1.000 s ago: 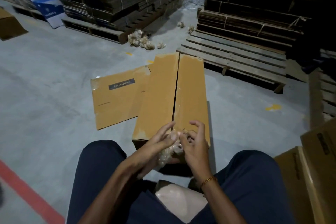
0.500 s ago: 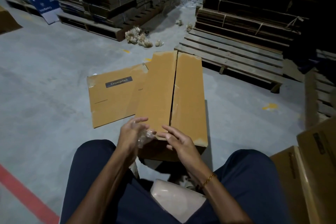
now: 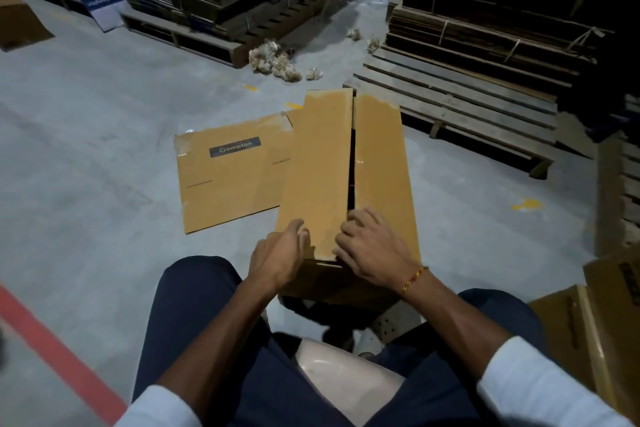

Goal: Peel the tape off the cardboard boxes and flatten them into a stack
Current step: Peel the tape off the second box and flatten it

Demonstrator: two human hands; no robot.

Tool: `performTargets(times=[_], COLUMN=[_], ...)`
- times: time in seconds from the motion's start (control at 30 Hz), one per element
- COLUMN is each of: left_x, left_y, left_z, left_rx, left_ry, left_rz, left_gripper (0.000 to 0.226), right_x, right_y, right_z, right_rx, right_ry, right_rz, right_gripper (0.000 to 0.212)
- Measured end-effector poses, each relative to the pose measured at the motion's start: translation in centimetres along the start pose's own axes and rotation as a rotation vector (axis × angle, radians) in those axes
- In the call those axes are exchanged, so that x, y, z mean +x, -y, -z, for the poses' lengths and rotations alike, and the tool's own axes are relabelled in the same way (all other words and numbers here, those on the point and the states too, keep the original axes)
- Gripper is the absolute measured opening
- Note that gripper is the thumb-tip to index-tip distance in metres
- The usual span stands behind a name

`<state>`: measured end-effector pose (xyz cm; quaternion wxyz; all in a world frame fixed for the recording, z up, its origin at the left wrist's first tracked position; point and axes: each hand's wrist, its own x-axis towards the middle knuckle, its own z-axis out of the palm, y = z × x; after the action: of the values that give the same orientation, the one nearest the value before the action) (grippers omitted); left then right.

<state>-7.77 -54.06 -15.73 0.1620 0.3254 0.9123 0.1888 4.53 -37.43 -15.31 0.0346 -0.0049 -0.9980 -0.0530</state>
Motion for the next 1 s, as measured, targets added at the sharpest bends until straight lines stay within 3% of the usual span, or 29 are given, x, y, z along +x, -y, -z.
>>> performTargets(times=[0.1,0.2,0.37,0.5,0.63,0.7,0.83,1.0], left_x=[0.4,0.3,0.0,-1.3,-0.5,0.0,0.8,3.1], left_y=[0.8,1.4,1.4,1.3,1.2,0.6,-1.7,-4.7], left_z=[-0.2,-0.3,-0.5,-1.0,-0.6,-0.3,0.6,0.4], left_rx=[0.014,0.101,0.134,0.252,0.147,0.131,0.21,0.354], left_ry=[0.155,0.171,0.183,0.119,0.011,-0.06,-0.114,-0.087], left_rz=[0.059,0.016,-0.065,-0.178,-0.153,-0.165,-0.182,-0.176], left_gripper=[0.06,0.075,0.076,0.059,0.047,0.024,0.062,0.081], right_x=[-0.1,-1.3,-5.0,-6.6,-7.2,-7.2,-6.8,-5.6], right_y=[-2.2,-4.4,-8.2,-8.9,-9.4,-9.8,-10.0,-9.6], right_z=[3.5,7.5,7.0,2.5,-0.4,-1.1,-2.1,-2.9], right_rx=[-0.113,-0.239,-0.159,0.007,0.147,0.244,0.403,0.379], right_ry=[0.013,0.19,0.468,0.619,0.466,0.34,0.238,0.267], right_rz=[-0.05,-0.173,-0.418,-0.562,-0.688,-0.724,-0.675,-0.542], right_gripper=[0.039,0.036,0.038,0.046,0.047,0.044,0.045,0.057])
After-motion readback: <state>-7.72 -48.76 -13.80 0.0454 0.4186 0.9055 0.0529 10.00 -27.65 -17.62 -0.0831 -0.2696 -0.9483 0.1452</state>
